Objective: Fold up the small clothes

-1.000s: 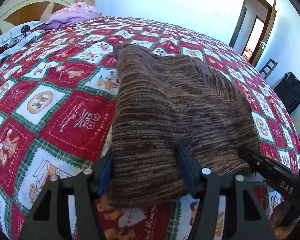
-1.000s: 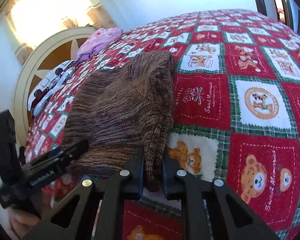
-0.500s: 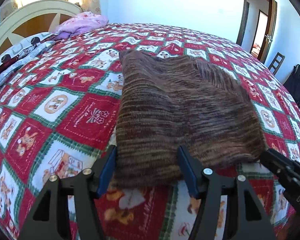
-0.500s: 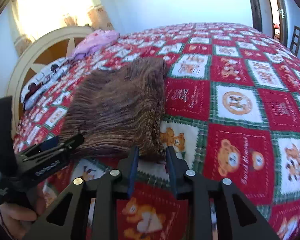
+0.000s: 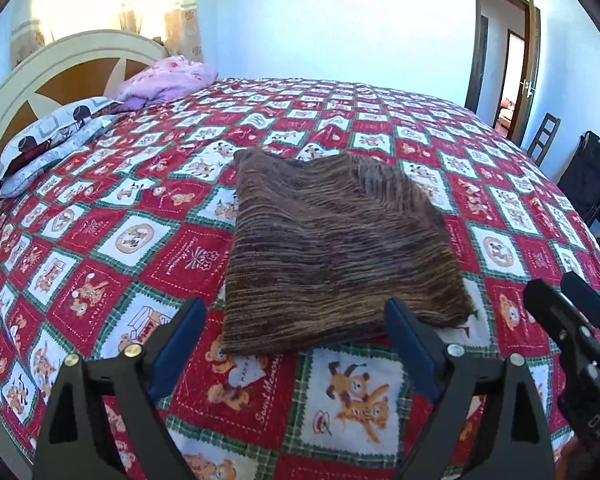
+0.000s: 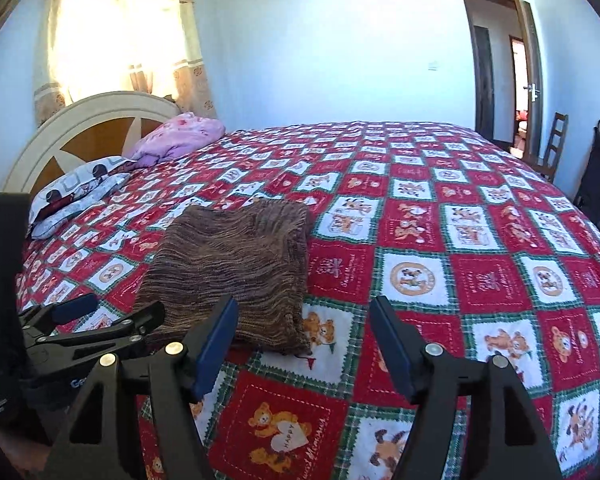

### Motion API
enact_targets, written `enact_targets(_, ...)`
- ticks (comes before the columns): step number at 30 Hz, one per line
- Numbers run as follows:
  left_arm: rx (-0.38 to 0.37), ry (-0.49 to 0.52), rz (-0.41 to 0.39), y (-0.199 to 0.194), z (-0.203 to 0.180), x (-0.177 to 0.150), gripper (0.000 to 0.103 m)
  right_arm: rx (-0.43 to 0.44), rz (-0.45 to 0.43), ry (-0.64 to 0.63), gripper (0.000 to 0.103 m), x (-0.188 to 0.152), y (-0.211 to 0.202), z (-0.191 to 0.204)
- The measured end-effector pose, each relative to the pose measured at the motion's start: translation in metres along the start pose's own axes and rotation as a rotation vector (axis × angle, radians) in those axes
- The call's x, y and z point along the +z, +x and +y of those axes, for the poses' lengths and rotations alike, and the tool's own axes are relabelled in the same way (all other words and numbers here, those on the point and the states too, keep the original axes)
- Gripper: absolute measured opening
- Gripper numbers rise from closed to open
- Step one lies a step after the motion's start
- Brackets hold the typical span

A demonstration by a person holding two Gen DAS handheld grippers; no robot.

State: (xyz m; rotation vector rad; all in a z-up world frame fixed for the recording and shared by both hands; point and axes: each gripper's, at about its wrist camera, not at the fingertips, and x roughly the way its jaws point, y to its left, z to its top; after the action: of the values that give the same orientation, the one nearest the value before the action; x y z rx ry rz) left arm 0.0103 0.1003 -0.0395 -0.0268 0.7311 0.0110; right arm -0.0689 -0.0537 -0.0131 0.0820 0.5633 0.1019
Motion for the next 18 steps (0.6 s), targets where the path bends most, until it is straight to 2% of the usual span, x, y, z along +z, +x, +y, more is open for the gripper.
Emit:
enact_targets(3,-0.021,-0.003,0.003,-0.006,-0.002,-0.002,0.094,-0.030,0.000,-0.007,0.069,-0.001,-0.006,-0.001)
enact_targets(5,-0.024,-0.015,0.020,-0.009,-0.003,-0.003,0.100,-0.049,0.008,-0.011,0.070,-0.001,-0.008,-0.001)
enact_targets(10,-0.048,-0.042,0.021,-0.024,-0.002,-0.007,0.100,-0.062,-0.003,0.005,0.073,0.002,-0.022,-0.002)
enact_targets(18,0.001,-0.064,-0.068,-0.071,0.003,-0.006,0.100,-0.072,-0.130,0.017,0.076,0.014,-0.074,0.006)
